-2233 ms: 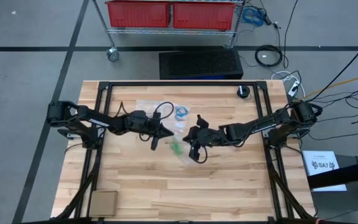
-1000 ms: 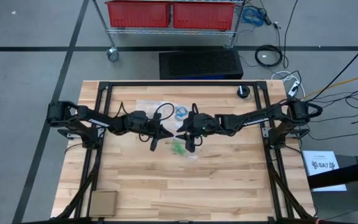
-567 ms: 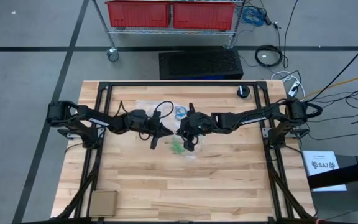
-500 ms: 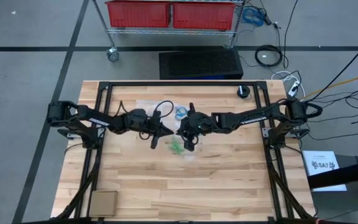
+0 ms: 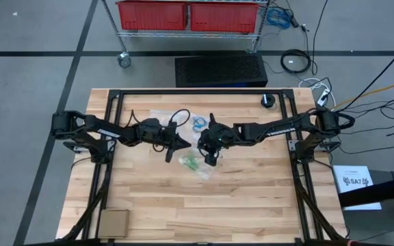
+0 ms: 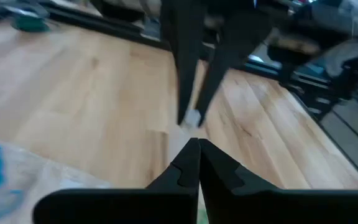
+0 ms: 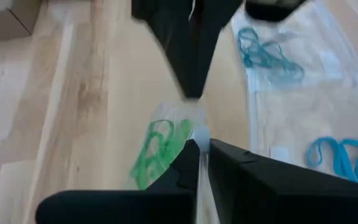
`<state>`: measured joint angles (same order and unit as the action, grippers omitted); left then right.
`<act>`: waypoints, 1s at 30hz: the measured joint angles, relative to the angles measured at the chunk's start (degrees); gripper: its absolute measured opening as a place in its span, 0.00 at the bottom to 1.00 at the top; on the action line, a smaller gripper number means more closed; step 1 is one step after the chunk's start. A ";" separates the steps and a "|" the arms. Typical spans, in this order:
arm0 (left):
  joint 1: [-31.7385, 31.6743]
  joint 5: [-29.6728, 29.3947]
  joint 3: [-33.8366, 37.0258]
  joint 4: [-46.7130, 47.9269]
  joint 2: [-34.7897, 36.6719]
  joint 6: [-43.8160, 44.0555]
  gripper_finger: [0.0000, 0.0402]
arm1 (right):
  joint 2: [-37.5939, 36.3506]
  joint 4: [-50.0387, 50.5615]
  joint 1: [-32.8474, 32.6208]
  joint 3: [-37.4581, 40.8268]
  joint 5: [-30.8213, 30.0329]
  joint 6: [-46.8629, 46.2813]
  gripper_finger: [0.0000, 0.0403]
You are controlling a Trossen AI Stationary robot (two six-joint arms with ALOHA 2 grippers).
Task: Sort rubber bands
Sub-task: Close the bottom zip lock bag, then close the right zip lock bag
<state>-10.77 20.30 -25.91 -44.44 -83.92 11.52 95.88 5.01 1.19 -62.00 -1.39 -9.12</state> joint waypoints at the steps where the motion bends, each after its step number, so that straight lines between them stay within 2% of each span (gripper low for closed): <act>1: 0.10 0.55 0.00 0.01 0.00 0.11 0.06 | 0.00 -0.02 0.00 -0.35 0.00 0.54 0.01; 8: 0.39 0.62 -0.50 -0.16 0.00 2.80 0.25 | 0.00 0.10 -0.13 -1.37 0.77 1.67 0.01; 11: 0.39 -0.19 -1.11 0.00 0.00 3.10 0.29 | 0.00 0.09 -0.13 -1.37 1.51 1.65 0.01; 16: -0.29 -0.82 -1.25 0.29 0.00 2.85 0.31 | 0.00 0.12 -0.13 -1.37 1.54 1.62 0.01; 23: -0.56 4.94 -1.25 0.56 0.24 2.43 0.31 | 0.00 1.58 -0.15 -1.39 1.85 1.42 0.01; 30: -0.37 4.68 -1.25 0.87 0.33 -0.31 0.31 | -0.20 2.97 -0.17 -1.39 1.82 0.82 0.01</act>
<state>-11.14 24.98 -27.16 -43.57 -83.59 11.21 95.68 7.98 1.02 -63.40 0.43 -8.29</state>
